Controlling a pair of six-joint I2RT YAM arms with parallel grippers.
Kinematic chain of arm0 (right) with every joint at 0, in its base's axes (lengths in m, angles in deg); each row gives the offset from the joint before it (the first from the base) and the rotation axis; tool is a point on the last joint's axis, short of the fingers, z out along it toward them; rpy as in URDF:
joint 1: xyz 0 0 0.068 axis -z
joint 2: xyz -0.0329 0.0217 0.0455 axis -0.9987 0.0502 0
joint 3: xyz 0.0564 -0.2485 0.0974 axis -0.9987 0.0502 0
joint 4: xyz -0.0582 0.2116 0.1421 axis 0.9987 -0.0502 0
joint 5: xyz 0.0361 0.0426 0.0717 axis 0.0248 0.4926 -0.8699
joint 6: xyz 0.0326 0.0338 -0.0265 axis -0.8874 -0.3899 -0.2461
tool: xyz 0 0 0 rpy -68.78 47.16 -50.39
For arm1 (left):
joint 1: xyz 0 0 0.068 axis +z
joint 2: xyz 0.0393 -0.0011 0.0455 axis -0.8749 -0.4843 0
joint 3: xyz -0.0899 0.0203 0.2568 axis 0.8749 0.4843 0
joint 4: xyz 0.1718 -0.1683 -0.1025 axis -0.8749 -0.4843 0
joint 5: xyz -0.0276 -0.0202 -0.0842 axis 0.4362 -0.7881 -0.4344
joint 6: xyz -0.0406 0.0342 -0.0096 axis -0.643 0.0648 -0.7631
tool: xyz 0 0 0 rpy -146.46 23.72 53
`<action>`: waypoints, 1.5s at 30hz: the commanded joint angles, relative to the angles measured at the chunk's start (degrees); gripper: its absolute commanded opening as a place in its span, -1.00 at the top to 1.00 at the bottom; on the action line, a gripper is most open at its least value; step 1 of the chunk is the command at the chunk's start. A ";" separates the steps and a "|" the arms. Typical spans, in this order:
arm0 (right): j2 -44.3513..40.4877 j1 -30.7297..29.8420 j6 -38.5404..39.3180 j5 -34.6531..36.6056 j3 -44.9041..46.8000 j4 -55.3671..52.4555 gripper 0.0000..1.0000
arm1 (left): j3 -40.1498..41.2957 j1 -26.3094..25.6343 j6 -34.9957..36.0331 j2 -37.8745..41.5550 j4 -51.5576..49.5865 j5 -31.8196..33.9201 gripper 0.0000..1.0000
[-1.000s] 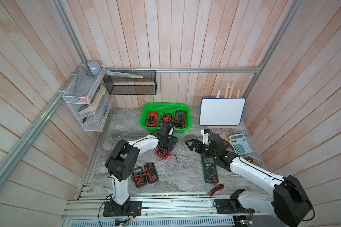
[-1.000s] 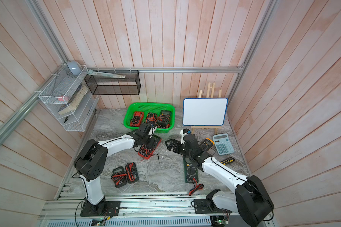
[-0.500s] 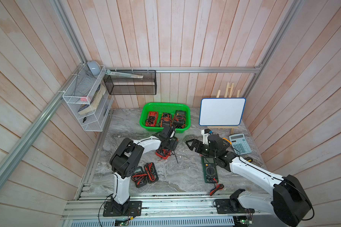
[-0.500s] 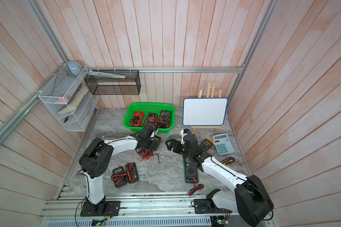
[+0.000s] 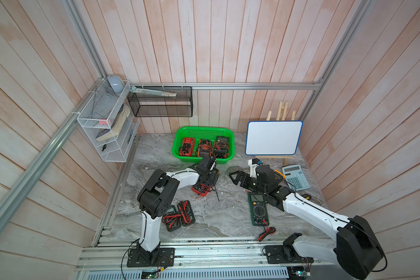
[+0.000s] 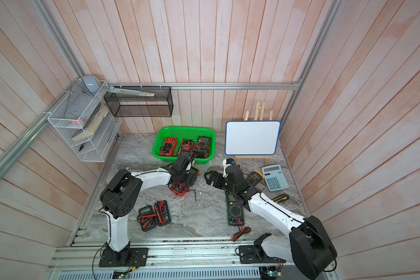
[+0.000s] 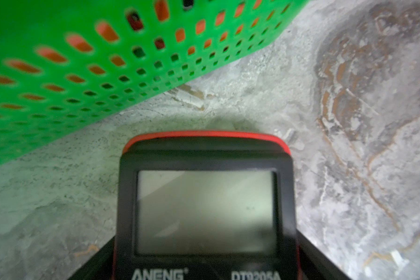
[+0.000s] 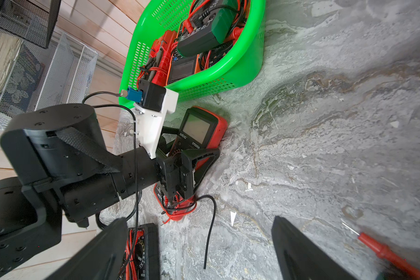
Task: Put the multimeter into the basket
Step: Pick up the multimeter from the center of the board, then place the multimeter in the basket.
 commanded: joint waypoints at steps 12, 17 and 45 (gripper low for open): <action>-1.20 1.16 1.05 0.21 -3.29 -1.82 -0.96 | 3.34 -0.06 -6.51 13.30 -5.79 -5.94 1.00; -2.39 3.36 0.44 -1.95 -3.38 -1.42 -0.97 | 4.11 0.02 -7.98 18.81 -6.74 -6.66 1.00; -2.02 5.44 1.65 -4.00 -5.12 -1.03 -0.97 | -28.80 8.43 -8.11 9.01 -1.29 -2.07 1.00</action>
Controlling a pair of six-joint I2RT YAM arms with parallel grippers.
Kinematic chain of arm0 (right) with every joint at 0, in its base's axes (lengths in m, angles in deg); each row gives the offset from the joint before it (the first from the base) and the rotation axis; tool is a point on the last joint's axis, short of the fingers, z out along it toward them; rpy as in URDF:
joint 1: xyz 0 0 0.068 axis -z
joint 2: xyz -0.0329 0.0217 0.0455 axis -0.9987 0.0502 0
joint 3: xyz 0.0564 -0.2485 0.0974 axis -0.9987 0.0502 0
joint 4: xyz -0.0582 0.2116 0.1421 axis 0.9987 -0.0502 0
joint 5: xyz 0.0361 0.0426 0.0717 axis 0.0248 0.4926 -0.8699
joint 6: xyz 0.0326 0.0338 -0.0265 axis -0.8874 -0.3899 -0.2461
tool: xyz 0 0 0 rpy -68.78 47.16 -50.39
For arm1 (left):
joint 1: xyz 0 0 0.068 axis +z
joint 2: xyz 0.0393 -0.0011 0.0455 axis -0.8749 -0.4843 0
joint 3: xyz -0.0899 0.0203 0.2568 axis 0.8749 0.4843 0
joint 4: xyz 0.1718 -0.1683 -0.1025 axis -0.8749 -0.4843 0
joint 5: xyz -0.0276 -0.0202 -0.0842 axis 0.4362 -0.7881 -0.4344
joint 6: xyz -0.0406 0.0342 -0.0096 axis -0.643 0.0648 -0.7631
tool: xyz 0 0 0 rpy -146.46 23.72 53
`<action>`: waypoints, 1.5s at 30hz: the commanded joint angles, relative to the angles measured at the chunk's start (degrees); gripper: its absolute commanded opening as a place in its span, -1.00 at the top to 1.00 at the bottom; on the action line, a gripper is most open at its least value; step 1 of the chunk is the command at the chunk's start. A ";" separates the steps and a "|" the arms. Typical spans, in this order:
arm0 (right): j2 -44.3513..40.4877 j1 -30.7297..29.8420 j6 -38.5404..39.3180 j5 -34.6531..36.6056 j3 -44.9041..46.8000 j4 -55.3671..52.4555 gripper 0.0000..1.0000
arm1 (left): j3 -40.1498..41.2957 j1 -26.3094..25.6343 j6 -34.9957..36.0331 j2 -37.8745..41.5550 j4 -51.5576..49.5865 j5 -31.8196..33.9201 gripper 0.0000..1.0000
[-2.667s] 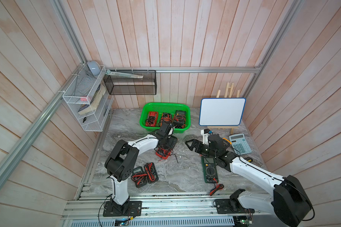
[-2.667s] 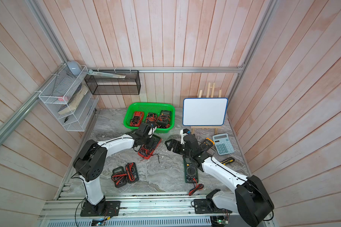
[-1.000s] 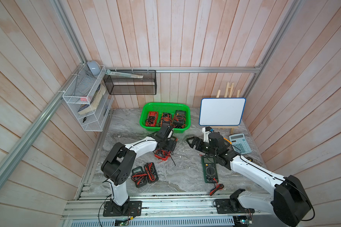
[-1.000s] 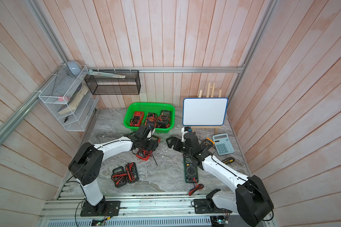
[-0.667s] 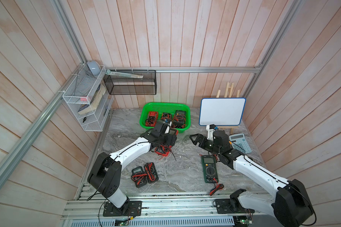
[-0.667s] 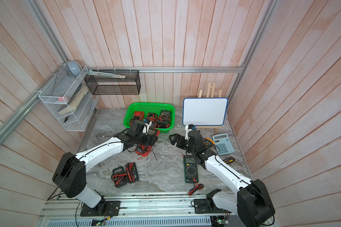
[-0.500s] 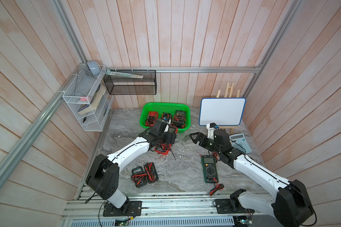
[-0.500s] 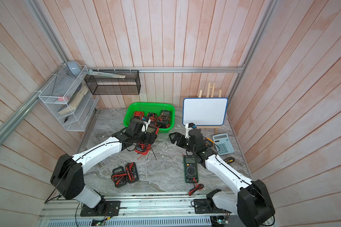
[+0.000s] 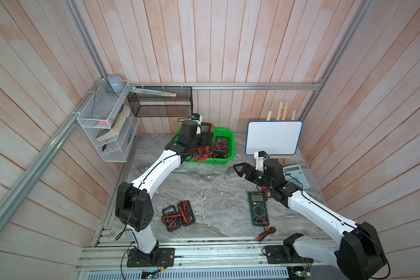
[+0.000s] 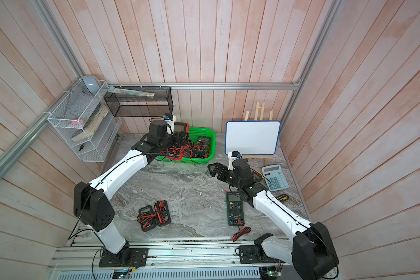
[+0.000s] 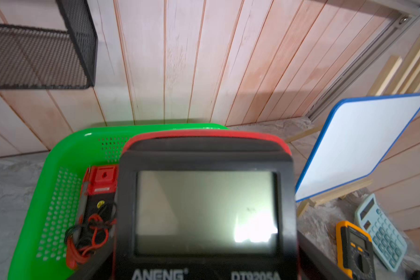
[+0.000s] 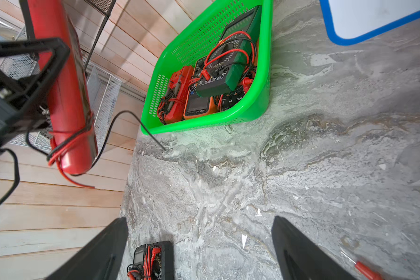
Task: Put the multimeter into the basket
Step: Place the multimeter in the basket.
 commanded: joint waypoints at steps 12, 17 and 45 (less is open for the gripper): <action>-1.86 0.25 0.95 1.07 0.66 -1.42 -0.97 | -27.40 0.85 3.89 -22.71 1.54 11.26 1.00; -2.48 0.28 0.77 1.35 1.39 -1.68 -0.97 | -32.03 0.86 3.53 -28.41 -0.67 13.50 1.00; -3.69 0.28 0.71 2.66 1.46 -3.68 -0.97 | -26.06 1.13 -2.23 -36.59 -2.36 14.05 -0.40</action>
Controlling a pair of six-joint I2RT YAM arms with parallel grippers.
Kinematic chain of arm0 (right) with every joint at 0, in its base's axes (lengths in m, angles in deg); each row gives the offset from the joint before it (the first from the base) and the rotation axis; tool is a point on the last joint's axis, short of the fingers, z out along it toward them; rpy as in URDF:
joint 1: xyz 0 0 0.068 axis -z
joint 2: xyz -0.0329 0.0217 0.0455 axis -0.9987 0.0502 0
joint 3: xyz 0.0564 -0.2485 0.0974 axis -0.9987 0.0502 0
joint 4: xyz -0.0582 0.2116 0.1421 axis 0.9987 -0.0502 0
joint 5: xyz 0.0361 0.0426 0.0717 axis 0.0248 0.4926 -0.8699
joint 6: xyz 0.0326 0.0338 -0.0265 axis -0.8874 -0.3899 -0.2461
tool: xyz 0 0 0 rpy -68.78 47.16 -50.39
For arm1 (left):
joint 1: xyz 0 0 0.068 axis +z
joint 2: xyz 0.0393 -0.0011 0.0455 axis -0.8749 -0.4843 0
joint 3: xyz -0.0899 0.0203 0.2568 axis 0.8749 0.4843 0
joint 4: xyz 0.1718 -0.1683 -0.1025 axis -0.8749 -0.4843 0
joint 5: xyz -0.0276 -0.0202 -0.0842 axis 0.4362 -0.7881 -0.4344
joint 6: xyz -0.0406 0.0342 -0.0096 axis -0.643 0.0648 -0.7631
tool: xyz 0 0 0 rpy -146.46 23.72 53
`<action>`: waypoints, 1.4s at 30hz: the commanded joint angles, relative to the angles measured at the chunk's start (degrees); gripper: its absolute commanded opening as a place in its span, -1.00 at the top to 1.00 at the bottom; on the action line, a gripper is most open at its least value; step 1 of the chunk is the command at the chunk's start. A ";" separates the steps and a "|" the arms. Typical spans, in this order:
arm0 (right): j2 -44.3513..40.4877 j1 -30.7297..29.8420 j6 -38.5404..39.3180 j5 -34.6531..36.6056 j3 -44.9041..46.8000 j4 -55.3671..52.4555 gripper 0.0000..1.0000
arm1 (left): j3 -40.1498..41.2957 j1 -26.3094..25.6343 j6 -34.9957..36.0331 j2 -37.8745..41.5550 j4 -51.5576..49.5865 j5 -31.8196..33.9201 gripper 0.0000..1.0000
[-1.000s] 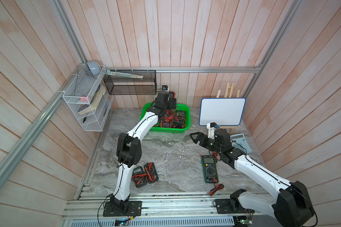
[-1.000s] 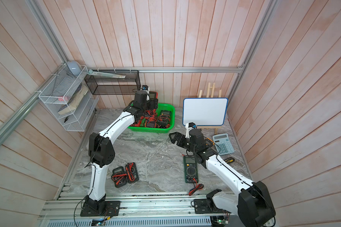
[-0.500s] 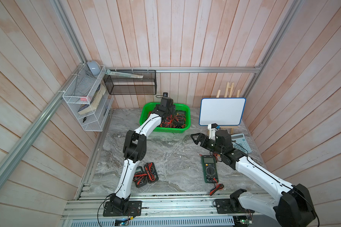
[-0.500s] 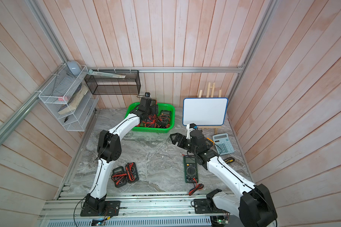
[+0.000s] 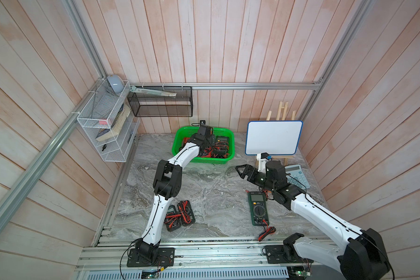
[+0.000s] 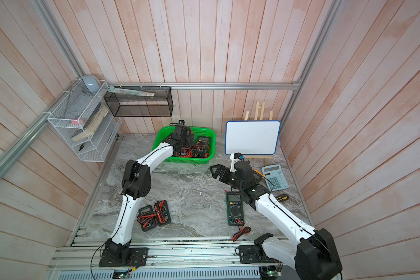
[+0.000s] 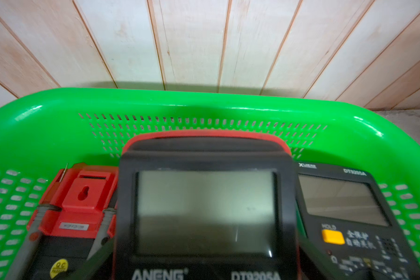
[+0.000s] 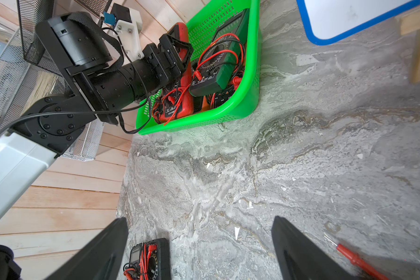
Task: Put the multimeter into the basket
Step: Place the multimeter in the basket.
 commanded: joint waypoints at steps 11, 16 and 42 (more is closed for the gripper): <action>-0.33 0.24 0.79 1.36 -0.16 -1.05 -0.97 | 0.88 0.05 0.08 1.59 0.58 -1.20 -0.99; -0.31 0.24 0.96 1.39 -0.34 -1.30 -0.97 | -0.29 0.09 0.23 2.81 -0.77 -2.63 -0.99; -0.16 0.84 2.10 2.33 0.39 -2.68 -0.97 | 6.08 0.04 0.66 15.21 0.05 -5.73 -0.99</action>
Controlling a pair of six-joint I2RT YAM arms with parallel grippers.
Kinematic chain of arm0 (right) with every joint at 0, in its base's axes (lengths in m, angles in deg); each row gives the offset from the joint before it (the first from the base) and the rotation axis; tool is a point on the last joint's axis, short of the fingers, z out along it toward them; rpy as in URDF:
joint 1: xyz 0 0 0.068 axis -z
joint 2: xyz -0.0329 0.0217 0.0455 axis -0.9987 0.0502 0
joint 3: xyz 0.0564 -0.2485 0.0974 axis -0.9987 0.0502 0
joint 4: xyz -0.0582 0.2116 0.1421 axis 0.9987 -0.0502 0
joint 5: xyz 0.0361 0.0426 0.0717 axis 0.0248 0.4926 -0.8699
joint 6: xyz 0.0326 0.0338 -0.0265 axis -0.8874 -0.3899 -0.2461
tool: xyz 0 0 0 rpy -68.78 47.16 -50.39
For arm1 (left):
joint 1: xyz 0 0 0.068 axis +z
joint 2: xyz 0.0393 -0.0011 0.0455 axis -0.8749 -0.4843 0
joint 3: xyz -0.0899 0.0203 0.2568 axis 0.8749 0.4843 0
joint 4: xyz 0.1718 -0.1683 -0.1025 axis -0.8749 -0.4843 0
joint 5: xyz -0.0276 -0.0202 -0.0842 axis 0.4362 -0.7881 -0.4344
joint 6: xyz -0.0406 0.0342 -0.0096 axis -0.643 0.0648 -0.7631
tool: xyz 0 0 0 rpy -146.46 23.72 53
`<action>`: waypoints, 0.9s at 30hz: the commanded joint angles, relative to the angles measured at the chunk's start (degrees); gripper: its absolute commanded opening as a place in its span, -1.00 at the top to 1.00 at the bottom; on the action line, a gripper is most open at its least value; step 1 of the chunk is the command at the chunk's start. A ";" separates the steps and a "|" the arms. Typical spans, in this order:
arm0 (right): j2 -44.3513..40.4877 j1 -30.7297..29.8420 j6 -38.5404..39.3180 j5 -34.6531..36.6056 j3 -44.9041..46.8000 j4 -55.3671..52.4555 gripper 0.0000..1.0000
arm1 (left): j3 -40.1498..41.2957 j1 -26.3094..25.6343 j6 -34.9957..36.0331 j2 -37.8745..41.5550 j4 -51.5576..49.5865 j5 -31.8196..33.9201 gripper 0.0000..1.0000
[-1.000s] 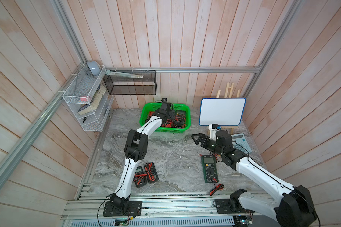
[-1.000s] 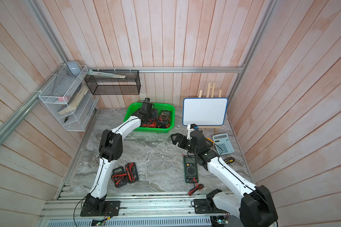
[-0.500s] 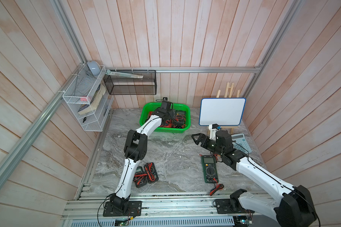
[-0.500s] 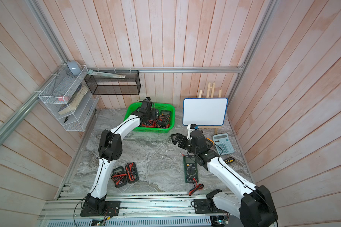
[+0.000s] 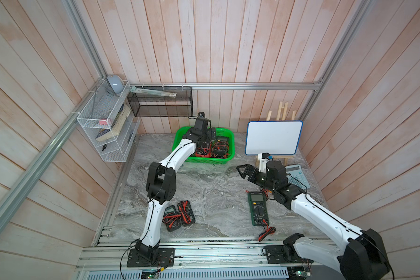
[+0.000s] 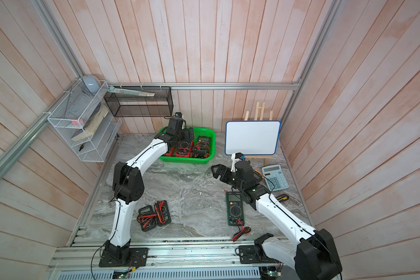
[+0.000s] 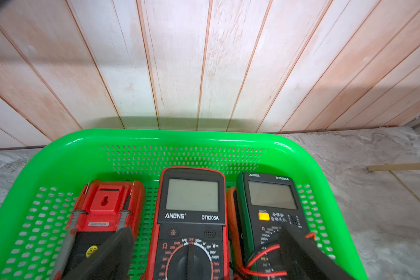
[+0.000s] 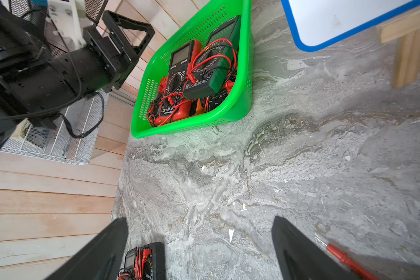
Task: Put the multimeter into the basket
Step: Place the multimeter in the basket, then adjust the basket at the center of the board.
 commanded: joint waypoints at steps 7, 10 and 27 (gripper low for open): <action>-2.26 0.22 3.17 4.92 1.79 -9.29 -0.97 | 13.73 -0.07 -0.24 12.98 2.77 -4.03 -0.99; -3.97 0.09 3.47 6.60 3.30 -12.74 -0.97 | 19.85 -0.08 -0.84 16.88 3.61 -5.10 -0.99; -14.62 -2.73 0.03 10.93 10.05 -24.84 -0.97 | 25.22 6.12 5.23 14.29 4.99 -14.79 -0.99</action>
